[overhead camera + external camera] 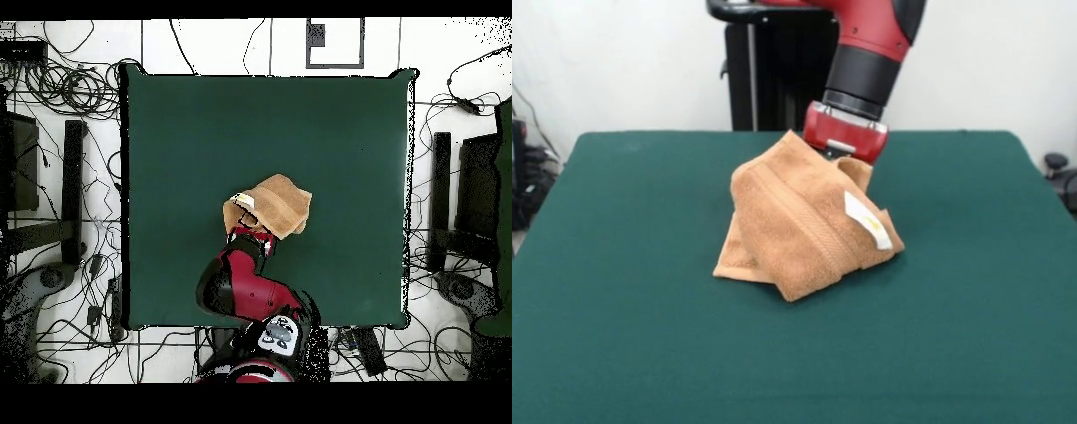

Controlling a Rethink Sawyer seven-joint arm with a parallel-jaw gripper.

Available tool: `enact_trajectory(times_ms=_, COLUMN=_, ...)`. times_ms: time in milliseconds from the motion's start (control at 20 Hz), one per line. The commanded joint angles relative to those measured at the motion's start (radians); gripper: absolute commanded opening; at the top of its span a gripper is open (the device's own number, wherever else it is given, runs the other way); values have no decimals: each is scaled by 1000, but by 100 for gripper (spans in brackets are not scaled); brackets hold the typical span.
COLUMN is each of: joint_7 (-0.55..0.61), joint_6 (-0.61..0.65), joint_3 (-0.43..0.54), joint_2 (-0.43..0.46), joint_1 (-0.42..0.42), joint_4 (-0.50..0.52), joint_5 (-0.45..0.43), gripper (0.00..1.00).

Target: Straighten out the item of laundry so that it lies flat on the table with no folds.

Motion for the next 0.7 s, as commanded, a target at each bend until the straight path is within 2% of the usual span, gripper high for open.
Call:
enact_trajectory(times_ms=50, joint_7=134, joint_6=-10, joint_3=46, joint_2=27, joint_1=-22, joint_4=-143, joint_5=14, gripper=100)
enact_trajectory(times_ms=250, joint_7=135, joint_6=-101, joint_3=83, joint_2=67, joint_1=-117, joint_4=-173, joint_5=-122, gripper=100)
enact_trajectory(times_ms=500, joint_7=140, joint_6=-95, joint_3=122, joint_2=70, joint_1=-186, joint_4=-201, joint_5=-211, gripper=100)
enact_trajectory(times_ms=700, joint_7=147, joint_6=-85, joint_3=137, joint_2=77, joint_1=-200, joint_4=-220, joint_5=-224, gripper=100)
